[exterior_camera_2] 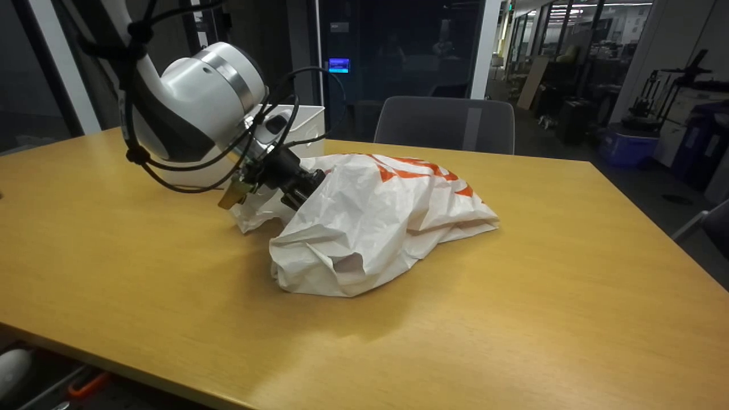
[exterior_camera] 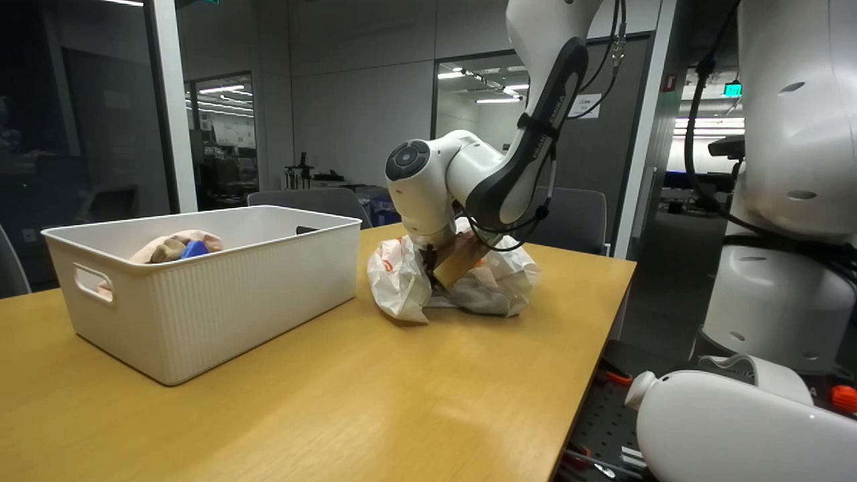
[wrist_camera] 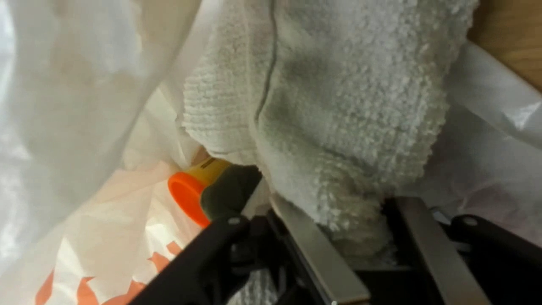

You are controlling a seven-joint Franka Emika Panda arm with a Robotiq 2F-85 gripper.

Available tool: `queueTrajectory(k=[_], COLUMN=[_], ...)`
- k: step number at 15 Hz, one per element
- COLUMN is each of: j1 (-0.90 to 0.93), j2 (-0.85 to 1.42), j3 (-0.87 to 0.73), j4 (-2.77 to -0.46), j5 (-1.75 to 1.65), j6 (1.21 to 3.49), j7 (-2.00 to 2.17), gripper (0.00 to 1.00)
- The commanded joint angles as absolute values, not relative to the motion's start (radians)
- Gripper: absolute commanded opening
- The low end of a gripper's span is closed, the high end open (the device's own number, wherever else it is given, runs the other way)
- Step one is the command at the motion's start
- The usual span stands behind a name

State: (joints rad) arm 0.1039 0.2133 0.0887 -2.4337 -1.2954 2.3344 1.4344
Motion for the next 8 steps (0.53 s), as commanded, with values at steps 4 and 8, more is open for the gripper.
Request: queueTrajectory(k=[4, 8], j1=[0.120, 0.112], j2=[0.138, 0.100], j3=[0.120, 0.148], j4=[-2.481, -2.518], j5=[-1.206, -0.920], j6=[2.338, 2.364], j7=[1.401, 1.219], gripper=[0.98, 1.00])
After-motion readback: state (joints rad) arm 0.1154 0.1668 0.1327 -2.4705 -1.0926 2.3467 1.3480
